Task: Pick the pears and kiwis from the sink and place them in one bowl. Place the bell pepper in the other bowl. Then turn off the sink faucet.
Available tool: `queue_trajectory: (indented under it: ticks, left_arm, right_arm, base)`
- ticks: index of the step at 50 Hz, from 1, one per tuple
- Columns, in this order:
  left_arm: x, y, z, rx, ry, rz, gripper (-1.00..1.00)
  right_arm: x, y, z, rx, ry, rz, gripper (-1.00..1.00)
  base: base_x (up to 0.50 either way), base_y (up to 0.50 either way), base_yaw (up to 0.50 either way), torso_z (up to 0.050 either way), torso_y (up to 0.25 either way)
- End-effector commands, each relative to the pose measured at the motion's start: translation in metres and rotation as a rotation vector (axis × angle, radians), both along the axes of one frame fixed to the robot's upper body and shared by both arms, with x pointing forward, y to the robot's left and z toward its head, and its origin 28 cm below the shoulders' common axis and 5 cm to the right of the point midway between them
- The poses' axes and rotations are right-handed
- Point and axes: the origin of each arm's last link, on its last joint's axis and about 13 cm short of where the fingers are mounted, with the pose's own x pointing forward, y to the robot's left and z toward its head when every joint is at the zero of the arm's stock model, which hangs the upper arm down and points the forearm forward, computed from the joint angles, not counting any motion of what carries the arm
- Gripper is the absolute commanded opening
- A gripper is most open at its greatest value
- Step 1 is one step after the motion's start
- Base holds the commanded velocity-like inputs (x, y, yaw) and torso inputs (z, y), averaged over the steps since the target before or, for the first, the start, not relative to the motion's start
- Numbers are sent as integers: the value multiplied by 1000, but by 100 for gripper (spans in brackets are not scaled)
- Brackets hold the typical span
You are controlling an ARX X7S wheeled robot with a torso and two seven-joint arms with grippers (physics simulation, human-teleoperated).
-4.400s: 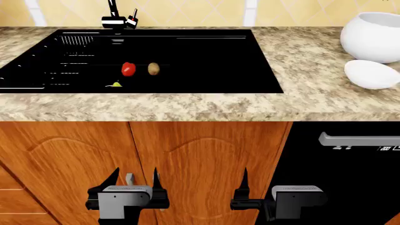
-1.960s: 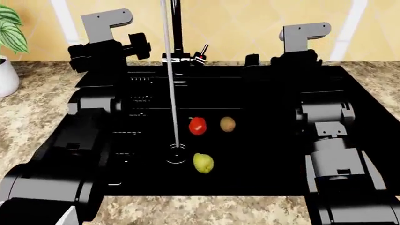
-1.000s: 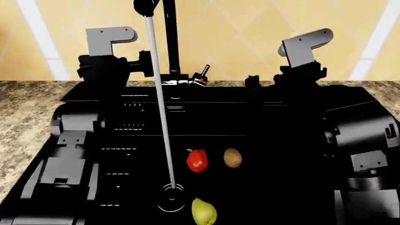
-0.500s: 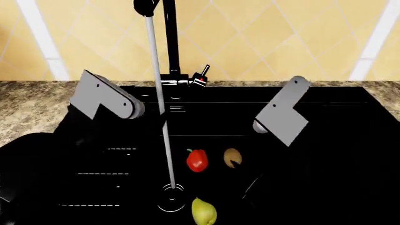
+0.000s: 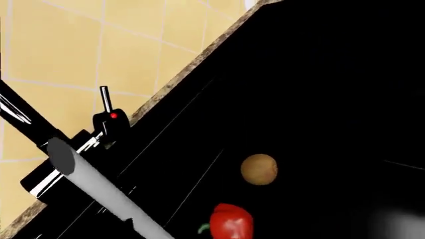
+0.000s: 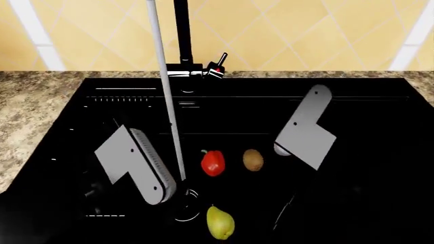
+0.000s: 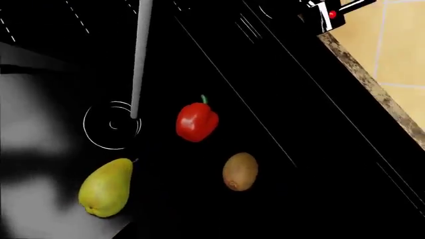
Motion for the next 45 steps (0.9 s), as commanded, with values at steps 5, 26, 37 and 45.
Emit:
queue_trajectory:
  ticks: [5,26,37,45]
  left_arm:
    - [-11,-24,-6,151,-52,-239,100]
    - [11,-41,22,247,106,-453,100]
    - [26,-42,17,435,218,-489,100]
    - [47,-48,12,458,254,-474,100]
  right_arm:
    - [12,-8,24,79,-228,-136,100]
    - [13,-16,34,121,-345,-236,100]
    - [14,-17,30,132,-348,-237,100]
    - [15,-18,23,145,-340,-235,100]
  base:
    - [0,0,0,0,0]
    - [0,0,0,0,0]
    - [0,0,0,0,0]
    - [0,0,0,0,0]
